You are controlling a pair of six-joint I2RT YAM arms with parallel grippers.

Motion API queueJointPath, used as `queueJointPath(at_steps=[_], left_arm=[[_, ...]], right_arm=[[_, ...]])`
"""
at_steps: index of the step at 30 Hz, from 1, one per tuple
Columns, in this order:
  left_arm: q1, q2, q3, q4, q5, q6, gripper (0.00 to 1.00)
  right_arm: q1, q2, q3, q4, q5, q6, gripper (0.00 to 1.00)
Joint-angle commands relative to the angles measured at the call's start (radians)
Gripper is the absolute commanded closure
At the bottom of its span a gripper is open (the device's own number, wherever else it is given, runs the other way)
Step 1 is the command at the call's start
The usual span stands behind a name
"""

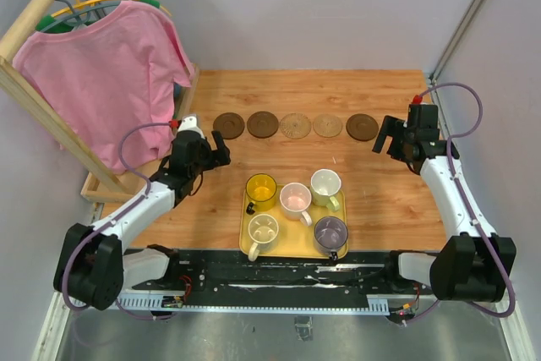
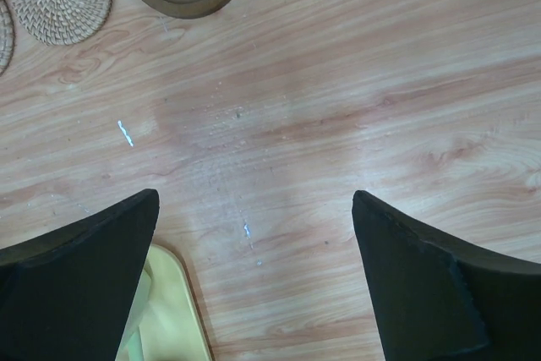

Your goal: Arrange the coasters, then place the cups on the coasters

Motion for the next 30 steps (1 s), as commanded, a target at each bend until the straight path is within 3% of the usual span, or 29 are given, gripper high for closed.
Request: queueJointPath(at_steps=[1,8,14,18,22,26,28,30], left_arm=[[0.006,0.049,0.068,0.072,-0.029,0.006,0.0],[0.036,0.139,0.11,0.144,-0.049,0.017,0.0],[0.057,0.296,0.197,0.211,-0.07,0.037,0.04],[0.064,0.427,0.28,0.222,-0.059,0.054,0.15],[0.067,0.516,0.34,0.231,-0.043,0.073,0.27],[0.072,0.581,0.388,0.239,-0.004,0.078,0.53],[0.073,0.605,0.402,0.254,0.018,0.08,0.62],[0.074,0.629,0.42,0.262,0.037,0.083,0.79]], right_arm=[[-0.011,-0.015,-0.001,0.036,-0.013,0.016,0.02],[-0.011,0.019,0.017,0.085,-0.029,0.0,0.02],[-0.007,0.144,0.05,0.221,-0.149,-0.013,0.04],[0.02,0.268,0.138,0.248,-0.187,-0.037,0.21],[0.052,0.381,0.227,0.25,-0.199,-0.059,0.54],[0.053,0.469,0.304,0.251,-0.203,-0.074,0.92],[0.053,0.511,0.343,0.242,-0.205,-0.084,0.99],[0.053,0.553,0.377,0.237,-0.206,-0.092,0.99]])
